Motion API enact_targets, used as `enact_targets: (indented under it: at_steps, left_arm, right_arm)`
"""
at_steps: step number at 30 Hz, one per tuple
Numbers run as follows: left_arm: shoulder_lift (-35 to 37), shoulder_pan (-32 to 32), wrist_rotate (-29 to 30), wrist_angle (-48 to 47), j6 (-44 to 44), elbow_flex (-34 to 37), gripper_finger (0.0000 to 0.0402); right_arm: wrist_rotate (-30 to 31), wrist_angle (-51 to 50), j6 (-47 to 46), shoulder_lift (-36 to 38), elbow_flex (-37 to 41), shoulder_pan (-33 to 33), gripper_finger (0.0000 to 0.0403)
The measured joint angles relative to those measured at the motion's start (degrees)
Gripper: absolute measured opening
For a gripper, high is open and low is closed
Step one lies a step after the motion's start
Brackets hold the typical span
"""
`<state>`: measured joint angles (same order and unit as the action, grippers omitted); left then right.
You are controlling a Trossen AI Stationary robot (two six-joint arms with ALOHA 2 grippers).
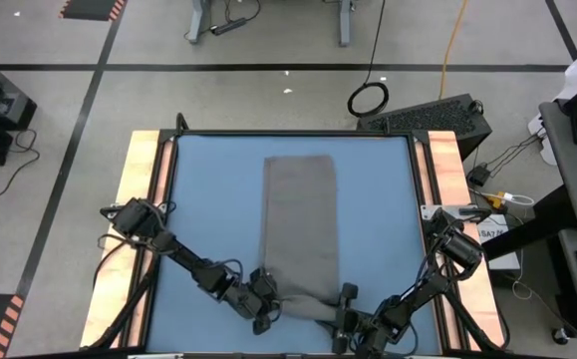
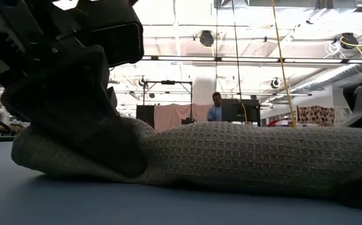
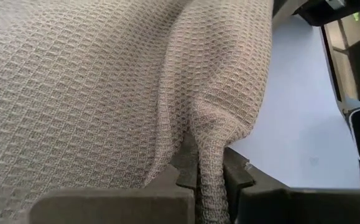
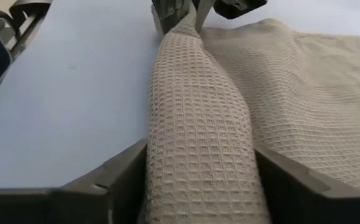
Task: Roll towel
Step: Roll the gray towel
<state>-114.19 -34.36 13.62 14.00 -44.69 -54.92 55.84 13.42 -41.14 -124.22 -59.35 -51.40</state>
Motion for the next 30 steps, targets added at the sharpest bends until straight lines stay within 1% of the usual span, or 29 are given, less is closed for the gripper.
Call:
enact_targets:
  at_steps: [2,4,6,10,14,17,19,20,22,25,28,30]
  left_arm:
    - [0.0,-0.4,1.5,0.0,0.1,0.0,0.0039]
    - [0.0,-0.9,1.4,0.0,0.1,0.0,0.0066]
    - [0.0,-1.5,0.9,-0.5,0.2,0.0,0.0100]
    - [0.1,-3.0,0.8,-0.8,0.3,0.0,0.0181]
    - [2.2,-3.5,-0.1,-1.9,0.5,0.1,0.0255]
    - [6.0,-3.5,-1.0,-7.7,1.2,0.3,0.0290]
    - [9.2,-3.9,-0.6,-12.6,1.8,0.3,0.0302]
    - [11.1,-4.2,0.5,-14.5,2.1,0.3,0.0304]
    - [14.0,-5.6,5.0,-16.4,4.5,0.3,0.0306]
    - [15.0,-9.2,14.3,-12.8,11.9,0.3,0.0306]
    - [13.8,-12.9,18.8,-6.0,19.9,0.1,0.0306]
    - [12.7,-14.5,22.3,-4.7,21.8,0.1,0.0306]
  right_arm:
    - [-0.6,0.0,-0.9,0.0,0.0,0.0,0.0227]
    - [-1.4,0.0,-2.2,0.0,0.0,0.0,0.0199]
    - [-1.9,-0.1,-4.6,0.0,0.0,0.1,0.0170]
    - [-2.8,-0.3,-10.2,0.0,0.0,0.7,0.0111]
    - [-3.9,0.2,-14.4,0.2,0.0,0.9,0.0057]
    - [-4.3,0.5,-17.1,0.2,0.0,1.0,0.0024]
    - [-4.7,0.6,-18.9,0.2,0.0,1.0,0.0010]
    - [-5.3,0.7,-19.6,0.2,0.0,1.1,0.0007]
    - [-6.8,1.0,-21.4,0.2,0.0,1.6,0.0009]
    - [-8.8,1.4,-25.0,1.1,0.1,2.6,0.0017]
    - [-10.6,1.6,-25.8,2.8,0.2,3.2,0.0019]
    - [-12.1,2.0,-25.7,3.9,0.3,3.3,0.0018]
